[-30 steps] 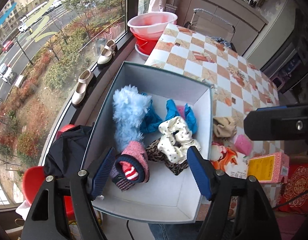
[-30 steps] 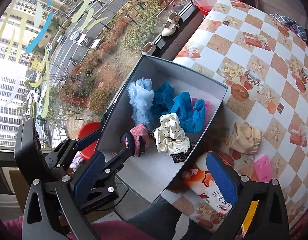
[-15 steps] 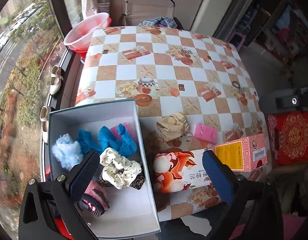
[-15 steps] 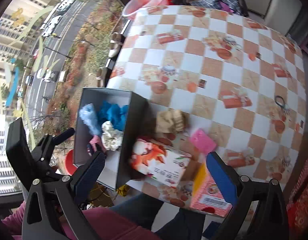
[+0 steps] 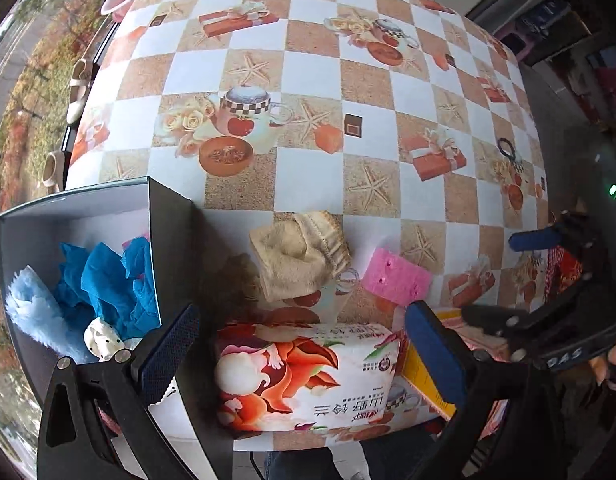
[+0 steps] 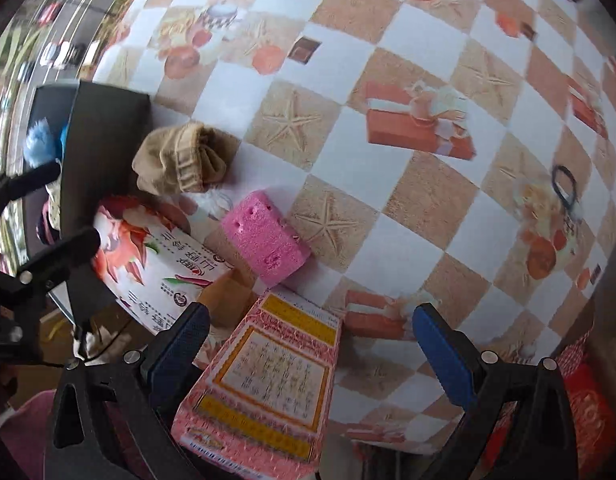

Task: Organize soft objects
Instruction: 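Move both tools back to the pile toward beige knit item and pink sponge, then grasp beige knit item with left tool while right tool grasps pink sponge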

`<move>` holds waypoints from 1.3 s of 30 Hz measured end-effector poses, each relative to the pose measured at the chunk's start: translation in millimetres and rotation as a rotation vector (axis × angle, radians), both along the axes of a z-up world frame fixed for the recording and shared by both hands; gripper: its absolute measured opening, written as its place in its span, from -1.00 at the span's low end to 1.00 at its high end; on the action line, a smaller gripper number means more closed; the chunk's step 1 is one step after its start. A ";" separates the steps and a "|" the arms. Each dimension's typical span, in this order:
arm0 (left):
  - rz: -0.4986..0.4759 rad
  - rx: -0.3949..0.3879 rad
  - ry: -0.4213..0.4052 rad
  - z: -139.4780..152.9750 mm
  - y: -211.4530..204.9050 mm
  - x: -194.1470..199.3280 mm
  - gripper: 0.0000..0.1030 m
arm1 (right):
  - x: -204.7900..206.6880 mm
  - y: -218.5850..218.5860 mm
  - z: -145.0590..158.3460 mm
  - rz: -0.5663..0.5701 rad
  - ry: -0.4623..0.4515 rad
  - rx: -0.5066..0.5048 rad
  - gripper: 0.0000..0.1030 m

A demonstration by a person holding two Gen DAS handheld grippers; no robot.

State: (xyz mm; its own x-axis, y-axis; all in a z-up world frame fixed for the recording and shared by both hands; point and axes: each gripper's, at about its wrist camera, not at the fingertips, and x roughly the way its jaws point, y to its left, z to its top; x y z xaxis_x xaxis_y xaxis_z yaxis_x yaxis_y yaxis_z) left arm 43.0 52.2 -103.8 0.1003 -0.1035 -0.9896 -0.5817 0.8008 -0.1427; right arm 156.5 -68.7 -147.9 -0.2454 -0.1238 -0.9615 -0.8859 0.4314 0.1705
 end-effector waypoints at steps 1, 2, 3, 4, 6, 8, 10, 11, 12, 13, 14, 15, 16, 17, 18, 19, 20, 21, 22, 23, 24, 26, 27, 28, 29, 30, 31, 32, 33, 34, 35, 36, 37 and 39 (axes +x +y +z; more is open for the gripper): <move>0.021 0.001 0.005 -1.3 3.1 1.7 0.99 | -4.1 7.2 -11.4 0.060 0.014 -0.007 0.98; 0.042 0.002 0.007 -1.4 6.5 2.8 0.99 | -8.9 13.9 -21.5 0.118 0.020 -0.013 0.98; 0.064 0.003 0.003 -0.7 10.2 3.7 0.99 | -13.3 19.5 -31.8 0.173 0.026 -0.018 0.98; 0.089 0.007 -0.002 0.6 14.3 3.2 0.99 | -17.3 24.6 -41.5 0.222 0.039 -0.021 0.98; 0.145 0.013 -0.012 4.3 22.3 0.3 0.99 | -22.7 33.9 -57.4 0.291 0.052 -0.011 0.98; 0.184 0.016 -0.019 4.8 26.5 -1.3 0.99 | -26.3 41.2 -71.0 0.328 0.043 0.003 0.98; 0.185 0.020 0.006 -2.3 24.1 2.8 0.99 | -32.0 43.9 -76.1 0.364 -0.035 0.023 1.00; 0.178 0.022 0.024 -8.2 20.5 6.4 0.99 | -36.1 42.9 -73.7 0.384 -0.051 0.049 1.00; 0.171 0.022 0.044 -14.8 16.0 11.0 0.99 | -37.2 39.4 -72.0 0.389 -0.073 0.062 1.00; 0.162 0.021 0.059 -20.7 11.0 16.3 0.99 | -32.4 34.4 -69.3 0.361 -0.087 0.079 1.00; 0.158 0.033 0.068 -24.9 6.1 21.6 0.99 | -23.7 28.7 -67.0 0.306 -0.105 0.083 1.00; 0.156 0.058 0.081 -28.7 2.2 26.5 0.99 | -9.1 21.1 -64.9 0.226 -0.120 0.088 1.00; 0.159 0.084 0.098 -33.1 -0.2 31.1 0.99 | 6.4 12.5 -63.0 0.149 -0.140 0.090 1.00; 0.162 0.091 0.111 -38.8 -1.7 35.5 0.99 | 22.9 2.5 -61.5 0.074 -0.156 0.088 1.00; 0.165 0.090 0.122 -45.2 -2.1 39.8 0.99 | 36.9 -7.6 -60.2 0.013 -0.159 0.086 1.00; 0.168 0.096 0.141 -51.7 -2.3 43.7 0.99 | 46.9 -16.4 -58.1 -0.031 -0.157 0.091 1.00; 0.167 0.096 0.156 -57.9 -2.3 47.1 0.99 | 52.2 -23.1 -55.8 -0.051 -0.147 0.100 1.00; 0.168 0.095 0.170 -63.4 -2.2 49.9 0.99 | 53.0 -27.0 -53.4 -0.051 -0.122 0.116 1.00; 0.168 0.094 0.180 -67.9 -2.3 52.2 0.99 | 50.3 -28.5 -50.7 -0.039 -0.094 0.137 1.00; 0.165 0.094 0.187 -72.0 -2.7 54.6 0.99 | 45.3 -28.0 -48.2 -0.018 -0.084 0.156 1.00; 0.157 0.094 0.197 -76.3 -3.6 57.1 0.99 | 38.8 -26.0 -47.0 0.008 -0.088 0.162 1.00; 0.142 0.086 0.223 -86.5 -4.8 60.7 0.99 | 25.5 -20.9 -52.7 0.051 -0.114 0.141 1.00; 0.141 0.076 0.232 -91.7 -4.5 61.1 0.98 | 20.6 -17.5 -54.5 0.057 -0.125 0.127 1.00; 0.141 0.067 0.247 -97.7 -3.6 61.2 0.94 | 18.6 -13.0 -57.2 0.055 -0.133 0.123 1.00; 0.142 0.049 0.262 -103.9 -3.0 60.7 0.91 | 17.2 -12.7 -57.8 0.049 -0.139 0.124 1.00; 0.142 0.029 0.279 -110.8 -2.6 59.7 0.86 | 16.7 -13.3 -57.7 0.040 -0.151 0.120 0.87; 0.142 0.016 0.300 -117.6 -2.2 58.2 0.80 | 16.0 -11.7 -57.8 0.032 -0.163 0.112 0.79; 0.141 0.003 0.323 -124.0 -2.0 56.0 0.80 | 15.3 -12.9 -55.6 0.033 -0.189 0.104 0.62; 0.156 -0.019 0.292 -124.4 -0.1 53.6 0.78 | 15.9 -12.6 -54.3 0.034 -0.210 0.095 0.37; 0.154 -0.034 0.281 -125.2 0.6 53.0 0.71 | 17.8 -14.0 -51.7 0.029 -0.230 0.090 0.21; 0.147 -0.042 0.264 -123.8 0.2 53.1 0.66 | 23.6 -16.9 -47.8 0.015 -0.237 0.096 -0.15; 0.126 -0.025 0.247 -119.5 -1.6 54.4 0.41 | 29.4 -21.1 -44.4 -0.018 -0.211 0.112 -0.15; 0.097 -0.003 0.224 -113.5 -3.8 56.6 -0.14 | 36.0 -25.8 -40.6 -0.060 -0.184 0.128 -0.15; 0.074 -0.006 0.185 -103.1 -8.5 59.3 -0.35 | 44.8 -34.5 -26.7 -0.107 -0.178 0.161 -0.15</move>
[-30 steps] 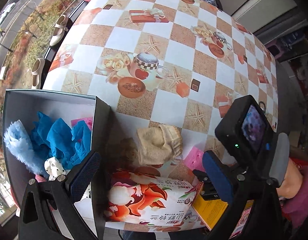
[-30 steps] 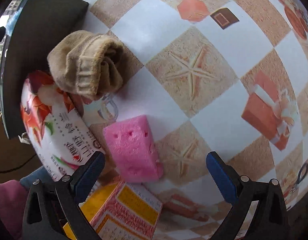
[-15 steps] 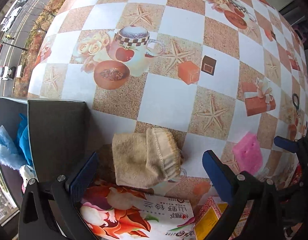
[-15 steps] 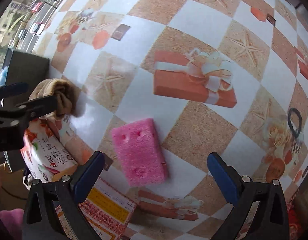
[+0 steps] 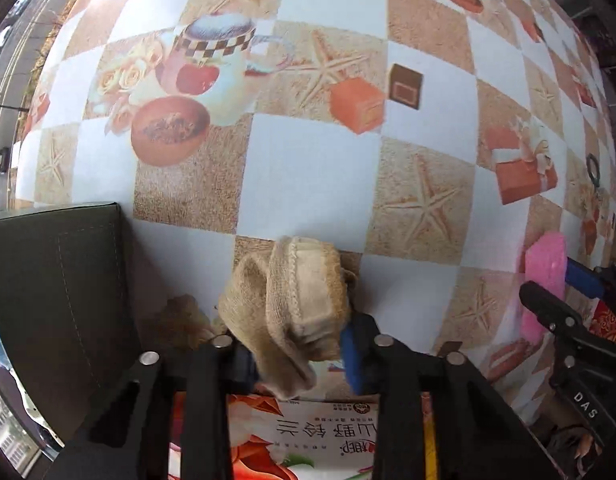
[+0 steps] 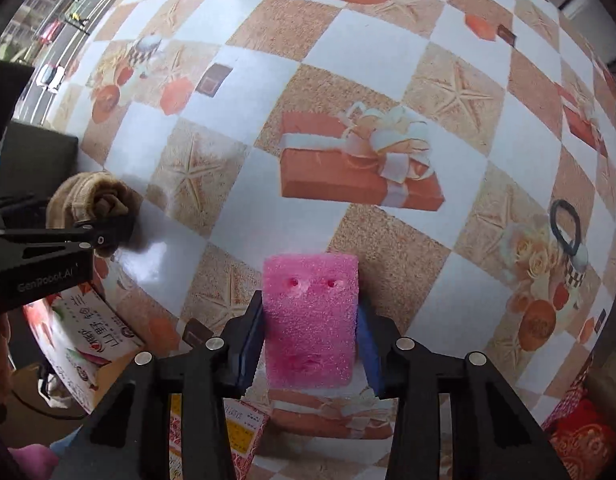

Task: Organize soft objects
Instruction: 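Grasp beige knit item with left tool while right tool grasps pink sponge, then carry beige item in left tool and pink sponge in right tool over box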

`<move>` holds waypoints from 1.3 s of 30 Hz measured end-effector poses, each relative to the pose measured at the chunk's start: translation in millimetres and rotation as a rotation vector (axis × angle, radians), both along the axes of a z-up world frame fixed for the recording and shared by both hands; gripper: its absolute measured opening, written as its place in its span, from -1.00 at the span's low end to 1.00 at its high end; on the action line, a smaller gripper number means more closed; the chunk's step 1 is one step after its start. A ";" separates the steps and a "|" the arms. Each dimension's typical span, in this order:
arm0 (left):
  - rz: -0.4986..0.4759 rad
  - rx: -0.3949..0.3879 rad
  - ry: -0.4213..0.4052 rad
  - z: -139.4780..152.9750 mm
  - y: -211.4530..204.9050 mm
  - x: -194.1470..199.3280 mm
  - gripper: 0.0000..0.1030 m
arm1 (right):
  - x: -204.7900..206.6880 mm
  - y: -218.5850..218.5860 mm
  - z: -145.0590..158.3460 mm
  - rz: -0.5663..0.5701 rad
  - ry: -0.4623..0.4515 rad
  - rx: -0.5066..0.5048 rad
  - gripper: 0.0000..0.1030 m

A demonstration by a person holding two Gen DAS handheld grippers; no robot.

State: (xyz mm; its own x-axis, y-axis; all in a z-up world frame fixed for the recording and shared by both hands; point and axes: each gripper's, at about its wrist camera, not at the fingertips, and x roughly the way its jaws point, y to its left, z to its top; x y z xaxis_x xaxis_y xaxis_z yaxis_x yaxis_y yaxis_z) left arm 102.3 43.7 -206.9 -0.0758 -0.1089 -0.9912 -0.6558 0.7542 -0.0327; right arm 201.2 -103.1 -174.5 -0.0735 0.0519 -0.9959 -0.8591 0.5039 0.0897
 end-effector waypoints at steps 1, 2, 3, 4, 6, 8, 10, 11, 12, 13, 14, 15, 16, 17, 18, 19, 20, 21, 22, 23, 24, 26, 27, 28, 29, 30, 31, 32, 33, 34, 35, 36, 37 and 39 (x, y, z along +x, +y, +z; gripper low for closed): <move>0.004 0.000 -0.032 7.8 -1.7 -0.3 -0.35 | 4.8 -1.3 9.6 -0.015 0.010 0.024 -0.15; -0.001 0.017 -0.054 17.6 -3.9 1.3 -0.35 | 6.1 -5.5 20.4 -0.027 0.018 0.050 -0.15; -0.011 0.044 -0.072 28.9 -7.1 0.3 -0.35 | 6.6 -9.9 32.1 -0.033 0.022 0.074 -0.15; -0.021 0.073 -0.094 41.6 -10.6 -1.4 -0.35 | 7.4 -13.2 45.0 -0.035 0.020 0.097 -0.15; -0.021 0.115 -0.144 69.6 -15.2 -6.4 -0.35 | 7.5 -21.1 70.0 -0.038 0.018 0.145 -0.15; -0.005 0.143 -0.189 96.5 -19.7 -17.1 -0.35 | 11.0 -21.6 93.9 -0.032 0.019 0.191 -0.15; 0.014 0.168 -0.234 122.8 -23.5 -31.2 -0.35 | 2.9 -21.1 116.1 -0.015 0.021 0.228 -0.15; 0.017 0.186 -0.254 136.4 -26.3 -34.8 -0.35 | 2.0 -16.7 124.3 -0.003 0.018 0.240 -0.15; 0.014 0.205 -0.269 147.2 -25.9 -43.0 -0.35 | -5.0 -16.9 134.8 0.005 0.013 0.253 -0.15; 0.011 0.221 -0.282 155.3 -29.7 -49.3 -0.35 | -14.0 -16.3 144.6 0.009 0.012 0.265 -0.15; 0.007 0.231 -0.295 163.7 -28.6 -58.3 -0.35 | -28.0 -11.0 151.3 0.010 0.017 0.278 -0.15; 0.002 0.241 -0.305 170.2 -26.8 -70.5 -0.35 | -37.7 -10.1 160.9 0.011 0.024 0.296 -0.15; -0.005 0.251 -0.311 174.7 -25.9 -76.8 -0.35 | -49.4 -5.5 164.3 0.014 0.028 0.311 -0.15; -0.013 0.254 -0.318 178.2 -24.0 -85.6 -0.35 | -61.6 -1.9 169.0 0.021 0.026 0.323 -0.15; -0.018 0.253 -0.319 182.8 -25.9 -94.5 -0.35 | -74.5 2.2 172.4 0.027 0.021 0.332 -0.15; -0.020 0.251 -0.319 185.1 -23.8 -104.8 -0.35 | -86.8 8.0 174.6 0.029 0.022 0.341 -0.15; -0.024 0.251 -0.322 185.7 -21.7 -114.7 -0.35 | -97.9 14.6 173.5 0.031 0.031 0.350 -0.15; -0.027 0.260 -0.321 187.3 -19.1 -125.7 -0.35 | -110.3 22.2 174.1 0.035 0.042 0.354 -0.15; -0.025 0.268 -0.319 188.2 -15.8 -137.3 -0.35 | -122.6 30.2 173.8 0.042 0.048 0.357 -0.15; -0.018 0.270 -0.318 188.1 -11.6 -149.2 -0.35 | -135.3 39.0 172.6 0.054 0.050 0.355 -0.15; -0.008 0.268 -0.314 187.2 -7.2 -161.5 -0.35 | -148.0 48.4 170.7 0.066 0.056 0.353 -0.15; 0.023 0.265 -0.304 184.3 3.0 -185.9 -0.35 | -171.5 66.4 166.6 0.090 0.077 0.354 -0.15; 0.041 0.262 -0.299 182.1 8.2 -197.4 -0.35 | -182.7 75.9 164.2 0.106 0.081 0.350 -0.15; 0.058 0.263 -0.293 180.0 12.7 -208.6 -0.35 | -193.5 85.1 162.4 0.122 0.079 0.347 -0.15; 0.075 0.263 -0.288 178.0 17.0 -219.0 -0.35 | -203.3 93.5 161.0 0.139 0.081 0.344 -0.15; 0.094 0.261 -0.286 176.4 20.9 -229.1 -0.35 | -212.8 102.3 159.2 0.157 0.085 0.340 -0.15; 0.113 0.263 -0.283 174.8 24.5 -238.3 -0.35 | -221.0 110.0 157.6 0.173 0.086 0.335 -0.15; 0.129 0.265 -0.280 173.2 27.9 -246.4 -0.35 | -229.2 117.8 156.2 0.191 0.084 0.329 -0.15; 0.144 0.265 -0.278 171.7 30.8 -253.3 -0.35 | -235.6 124.2 154.5 0.207 0.084 0.325 -0.15; 0.160 0.263 -0.278 170.6 33.7 -259.8 -0.35 | -241.9 130.4 153.1 0.222 0.084 0.321 -0.15; 0.172 0.263 -0.279 169.7 36.1 -264.9 -0.35 | -247.7 136.3 152.0 0.236 0.082 0.317 -0.15; 0.181 0.265 -0.279 168.9 37.7 -269.0 -0.35 | -252.5 141.3 150.7 0.248 0.080 0.312 -0.15; 0.188 0.265 -0.281 168.2 39.5 -272.6 -0.35 | -256.6 145.7 149.4 0.258 0.079 0.307 -0.15; 0.199 0.264 -0.282 166.3 41.8 -277.3 -0.35 | -262.7 153.2 146.0 0.270 0.084 0.298 -0.15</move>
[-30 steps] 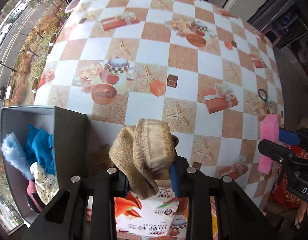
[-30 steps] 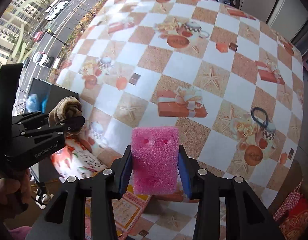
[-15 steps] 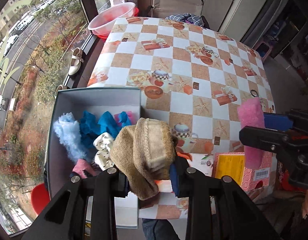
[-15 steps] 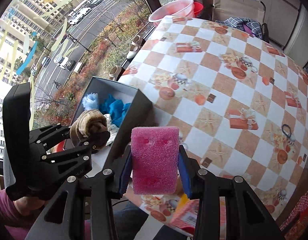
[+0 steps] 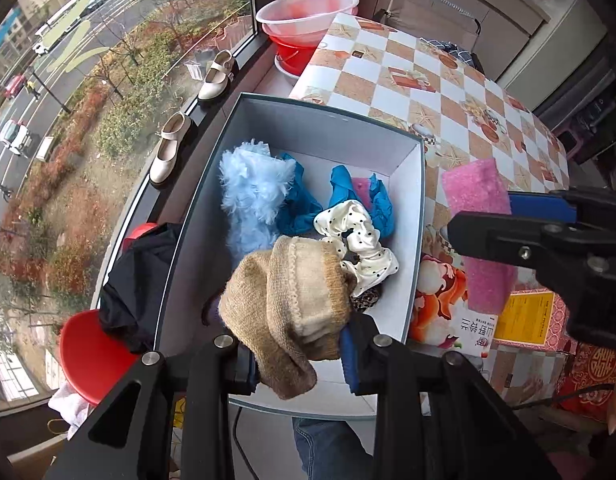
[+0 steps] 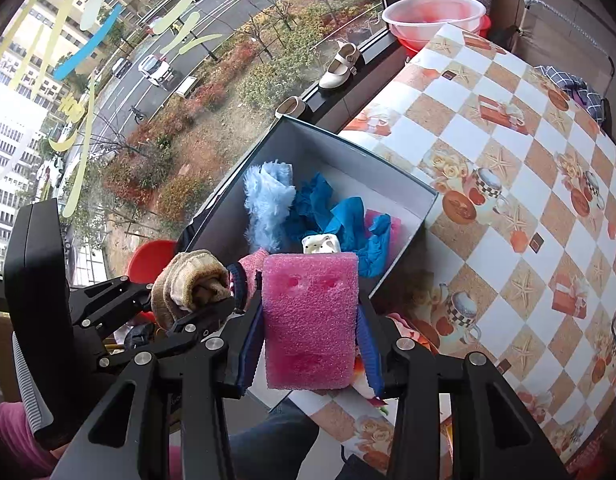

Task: Organize soft objects
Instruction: 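Carry beige item in left tool and pink sponge in right tool over box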

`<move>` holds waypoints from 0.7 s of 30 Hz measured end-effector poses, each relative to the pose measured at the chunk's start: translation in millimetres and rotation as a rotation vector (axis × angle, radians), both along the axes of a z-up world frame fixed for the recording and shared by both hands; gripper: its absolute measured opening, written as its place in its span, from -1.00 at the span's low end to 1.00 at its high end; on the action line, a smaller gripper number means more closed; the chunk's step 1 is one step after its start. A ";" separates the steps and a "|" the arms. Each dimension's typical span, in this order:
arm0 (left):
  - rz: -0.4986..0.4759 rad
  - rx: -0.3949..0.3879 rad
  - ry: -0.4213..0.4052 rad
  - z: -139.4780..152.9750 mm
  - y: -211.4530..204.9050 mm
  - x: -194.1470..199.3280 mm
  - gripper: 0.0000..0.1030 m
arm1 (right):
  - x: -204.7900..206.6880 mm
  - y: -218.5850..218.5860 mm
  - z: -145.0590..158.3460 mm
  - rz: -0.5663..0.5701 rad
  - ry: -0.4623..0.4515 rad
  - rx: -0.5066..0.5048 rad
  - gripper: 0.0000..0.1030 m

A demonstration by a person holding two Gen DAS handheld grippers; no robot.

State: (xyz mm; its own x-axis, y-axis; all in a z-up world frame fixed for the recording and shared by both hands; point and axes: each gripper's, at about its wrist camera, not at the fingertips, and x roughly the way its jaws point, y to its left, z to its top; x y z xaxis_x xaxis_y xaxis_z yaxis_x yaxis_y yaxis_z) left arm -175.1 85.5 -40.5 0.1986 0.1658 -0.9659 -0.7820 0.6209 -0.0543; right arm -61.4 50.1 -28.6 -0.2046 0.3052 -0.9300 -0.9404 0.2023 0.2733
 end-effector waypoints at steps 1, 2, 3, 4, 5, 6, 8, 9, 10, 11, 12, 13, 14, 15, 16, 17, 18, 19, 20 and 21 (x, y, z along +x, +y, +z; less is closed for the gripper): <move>0.003 -0.002 -0.001 -0.9 1.0 -2.1 -0.35 | -1.6 3.6 -1.6 0.003 0.002 -0.005 -0.15; 0.006 -0.004 -0.002 -1.8 2.0 -4.0 -0.35 | -3.6 6.2 -2.6 0.005 0.000 -0.008 -0.15; 0.008 -0.006 -0.002 -3.1 2.6 -5.0 -0.35 | -5.1 8.1 -3.8 0.008 -0.002 -0.012 -0.15; 0.009 -0.008 -0.001 -4.0 3.7 -5.3 -0.35 | -6.0 9.9 -5.0 0.010 -0.004 -0.015 -0.15; 0.010 -0.011 -0.001 -5.2 4.2 -5.8 -0.35 | -7.0 11.3 -5.6 0.013 -0.006 -0.016 -0.15; 0.012 -0.013 -0.001 -6.2 5.0 -6.1 -0.35 | -7.7 12.4 -5.9 0.015 -0.008 -0.018 -0.15; 0.010 -0.015 0.001 -7.6 5.6 -5.2 -0.35 | -8.6 14.2 -5.9 0.018 -0.012 -0.020 -0.15; 0.008 -0.013 0.002 -8.0 5.9 -3.4 -0.35 | -8.9 15.1 -6.0 0.019 -0.013 -0.021 -0.15; 0.006 -0.012 0.002 -8.4 6.2 -3.4 -0.35 | -9.1 16.0 -6.0 0.020 -0.015 -0.022 -0.15; 0.005 -0.013 0.003 -8.6 6.2 -3.0 -0.35 | -9.4 16.8 -6.0 0.021 -0.018 -0.022 -0.15; 0.005 -0.014 0.002 -8.8 6.4 -2.7 -0.35 | -10.0 17.7 -5.8 0.023 -0.019 -0.022 -0.15; 0.005 -0.015 0.003 -8.9 6.3 -2.4 -0.35 | -10.4 18.3 -5.8 0.023 -0.020 -0.023 -0.15; 0.006 -0.018 0.003 -9.6 6.8 -2.2 -0.35 | -10.5 18.8 -6.0 0.024 -0.021 -0.023 -0.15; 0.006 -0.020 0.004 -10.2 7.0 -2.3 -0.35 | -10.5 19.2 -6.1 0.023 -0.021 -0.024 -0.15; 0.006 -0.022 0.005 -11.0 7.4 -2.6 -0.35 | -10.6 20.0 -6.6 0.023 -0.021 -0.025 -0.15; 0.007 -0.023 0.007 -11.7 7.6 -3.0 -0.35 | -10.7 20.9 -7.3 0.023 -0.020 -0.026 -0.15; 0.008 -0.023 0.008 -12.3 7.7 -3.4 -0.35 | -10.9 21.5 -7.9 0.024 -0.021 -0.028 -0.15; 0.009 -0.024 0.010 -13.1 8.1 -4.0 -0.35 | -11.1 22.2 -8.5 0.025 -0.021 -0.029 -0.15; 0.010 -0.026 0.011 -14.0 8.5 -4.2 -0.35 | -11.4 22.7 -9.1 0.026 -0.022 -0.031 -0.15; 0.011 -0.027 0.012 -14.6 8.7 -4.3 -0.35 | -11.8 23.1 -9.6 0.027 -0.023 -0.032 -0.15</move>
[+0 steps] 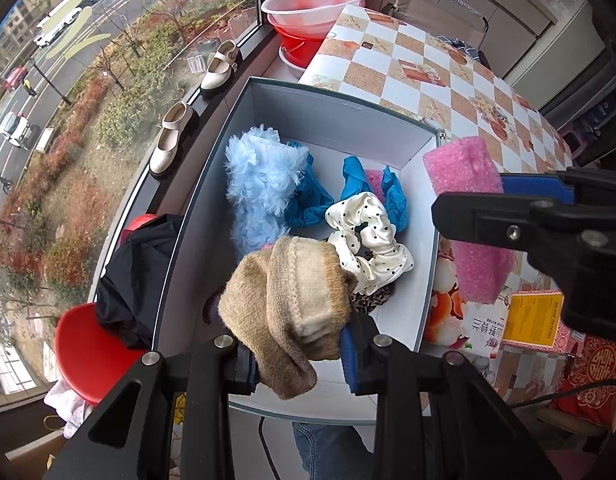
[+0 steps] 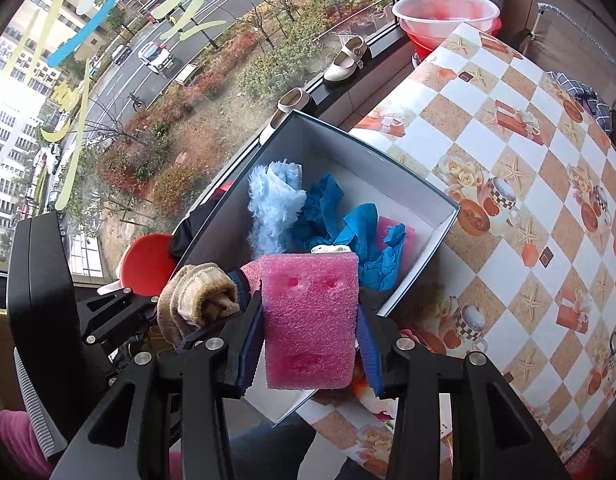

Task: Organize soft objects
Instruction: 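Carry beige item in left tool and pink sponge in right tool over box, then open left tool dropping beige item while right tool releases pink sponge into box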

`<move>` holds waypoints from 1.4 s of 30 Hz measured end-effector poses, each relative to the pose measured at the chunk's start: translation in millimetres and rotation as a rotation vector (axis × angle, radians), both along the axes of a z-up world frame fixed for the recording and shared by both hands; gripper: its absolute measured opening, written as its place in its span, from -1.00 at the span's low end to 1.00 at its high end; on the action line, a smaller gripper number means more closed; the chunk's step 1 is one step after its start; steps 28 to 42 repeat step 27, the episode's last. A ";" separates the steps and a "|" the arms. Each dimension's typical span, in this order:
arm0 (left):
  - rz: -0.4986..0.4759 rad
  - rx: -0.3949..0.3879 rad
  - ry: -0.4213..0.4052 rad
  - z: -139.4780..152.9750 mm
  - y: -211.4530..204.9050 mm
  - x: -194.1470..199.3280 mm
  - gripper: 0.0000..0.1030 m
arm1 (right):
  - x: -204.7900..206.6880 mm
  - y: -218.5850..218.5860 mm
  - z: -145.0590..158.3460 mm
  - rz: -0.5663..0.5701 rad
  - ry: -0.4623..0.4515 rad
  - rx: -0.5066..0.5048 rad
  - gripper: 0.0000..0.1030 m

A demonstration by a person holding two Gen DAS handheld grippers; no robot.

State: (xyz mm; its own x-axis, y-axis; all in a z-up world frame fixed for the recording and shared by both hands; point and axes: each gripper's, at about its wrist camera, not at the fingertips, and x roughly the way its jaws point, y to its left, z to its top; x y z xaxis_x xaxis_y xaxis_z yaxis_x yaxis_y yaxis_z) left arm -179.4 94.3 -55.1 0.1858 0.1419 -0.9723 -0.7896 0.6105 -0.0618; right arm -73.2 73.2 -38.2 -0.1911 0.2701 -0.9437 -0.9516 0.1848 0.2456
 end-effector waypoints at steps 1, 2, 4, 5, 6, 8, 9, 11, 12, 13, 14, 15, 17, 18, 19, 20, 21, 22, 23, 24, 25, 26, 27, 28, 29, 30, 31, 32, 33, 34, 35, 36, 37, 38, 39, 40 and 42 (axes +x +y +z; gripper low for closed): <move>0.000 -0.001 0.002 -0.6 0.3 0.1 -0.35 | -0.5 0.4 -0.4 0.001 0.000 -0.001 -0.15; -0.001 0.000 0.004 -1.2 0.3 0.3 -0.35 | -0.9 0.8 -0.9 0.003 -0.001 -0.002 -0.15; -0.008 0.006 0.010 -1.8 -0.5 1.1 -0.27 | -1.9 1.7 -1.9 0.006 -0.003 -0.005 -0.15; -0.015 0.028 0.014 -1.0 -2.2 1.3 -0.22 | -2.4 2.5 -2.5 0.008 0.002 -0.006 -0.15; -0.024 0.064 0.025 1.1 -4.5 2.2 -0.01 | -3.5 3.4 -3.6 0.017 0.015 -0.007 -0.14; -0.036 0.127 0.038 5.4 -7.8 3.5 0.40 | -5.0 4.0 -4.6 0.021 0.026 -0.013 0.12; -0.030 0.142 0.018 8.5 -6.8 0.7 0.51 | -4.4 2.8 -3.3 0.008 0.009 -0.012 0.59; -0.009 0.145 -0.022 13.5 -2.7 -4.6 0.52 | 1.6 -2.4 2.1 -0.022 -0.014 -0.002 0.86; -0.006 0.134 -0.041 13.6 0.0 -6.0 0.54 | 5.2 -5.6 5.9 -0.033 0.005 0.011 0.86; -0.008 0.118 -0.054 12.7 2.3 -6.6 0.55 | 7.9 -8.8 9.7 -0.045 0.010 0.019 0.86; -0.009 0.102 -0.061 10.7 4.4 -7.3 0.55 | 9.7 -10.8 12.8 -0.057 -0.001 0.024 0.86; -0.012 0.089 -0.063 8.3 5.9 -7.2 0.55 | 10.9 -11.9 15.1 -0.064 -0.013 0.026 0.86; -0.022 0.068 -0.057 3.3 8.2 -5.6 0.55 | 12.0 -14.6 18.3 -0.082 -0.027 0.030 0.86; -0.027 0.060 -0.046 1.1 8.9 -4.3 0.55 | 12.1 -16.3 19.2 -0.093 -0.034 0.031 0.86; -0.032 0.055 -0.040 -1.2 9.0 -4.2 0.55 | 11.9 -17.8 20.0 -0.104 -0.037 0.032 0.86; -0.039 0.050 -0.042 -2.4 8.0 -4.1 0.55 | 11.4 -18.9 21.0 -0.113 -0.041 0.035 0.86; -0.045 0.042 -0.046 -3.6 7.9 -5.1 0.55 | 10.7 -20.0 21.7 -0.121 -0.047 0.036 0.86; -0.050 0.037 -0.049 -4.4 7.6 -6.1 0.55 | 9.9 -20.9 22.3 -0.130 -0.052 0.037 0.86; -0.055 0.032 -0.058 -5.6 7.6 -7.2 0.55 | 9.2 -21.7 22.3 -0.138 -0.053 0.037 0.86; -0.059 0.033 -0.074 -5.0 7.4 -8.4 0.55 | 8.7 -22.5 21.6 -0.146 -0.054 0.035 0.86; -0.062 0.047 -0.095 -2.9 6.7 -10.3 0.55 | 8.0 -23.2 21.1 -0.155 -0.057 0.034 0.86; -0.068 0.059 -0.120 -0.1 5.9 -12.8 0.55 | 7.2 -24.1 20.5 -0.163 -0.057 0.032 0.86; -0.071 0.065 -0.132 2.0 5.5 -14.1 0.55 | 6.8 -25.9 20.0 -0.171 -0.054 0.032 0.86; -0.071 0.065 -0.132 2.0 5.5 -14.1 0.55 | 6.8 -25.9 20.0 -0.171 -0.054 0.032 0.86; -0.071 0.065 -0.132 2.0 5.5 -14.1 0.55 | 6.8 -25.9 20.0 -0.171 -0.054 0.032 0.86; -0.071 0.065 -0.132 2.0 5.5 -14.1 0.55 | 6.8 -25.9 20.0 -0.171 -0.054 0.032 0.86; -0.071 0.065 -0.132 2.0 5.5 -14.1 0.55 | 6.8 -25.9 20.0 -0.171 -0.054 0.032 0.86; -0.071 0.065 -0.132 2.0 5.5 -14.1 0.55 | 6.8 -25.9 20.0 -0.171 -0.054 0.032 0.86; -0.071 0.065 -0.132 2.0 5.5 -14.1 0.55 | 6.8 -25.9 20.0 -0.171 -0.054 0.032 0.86; -0.071 0.065 -0.132 2.0 5.5 -14.1 0.55 | 6.8 -25.9 20.0 -0.171 -0.054 0.032 0.86; -0.071 0.065 -0.132 2.0 5.5 -14.1 0.55 | 6.8 -25.9 20.0 -0.171 -0.054 0.032 0.86; -0.071 0.065 -0.132 2.0 5.5 -14.1 0.55 | 6.8 -25.9 20.0 -0.171 -0.054 0.032 0.86; -0.071 0.065 -0.132 2.0 5.5 -14.1 0.55 | 6.8 -25.9 20.0 -0.171 -0.054 0.032 0.86; -0.071 0.065 -0.132 2.0 5.5 -14.1 0.55 | 6.8 -25.9 20.0 -0.171 -0.054 0.032 0.86; -0.071 0.065 -0.132 2.0 5.5 -14.1 0.55 | 6.8 -25.9 20.0 -0.171 -0.054 0.032 0.86; -0.071 0.065 -0.132 2.0 5.5 -14.1 0.55 | 6.8 -25.9 20.0 -0.171 -0.054 0.032 0.86; -0.071 0.065 -0.132 2.0 5.5 -14.1 0.55 | 6.8 -25.9 20.0 -0.171 -0.054 0.032 0.86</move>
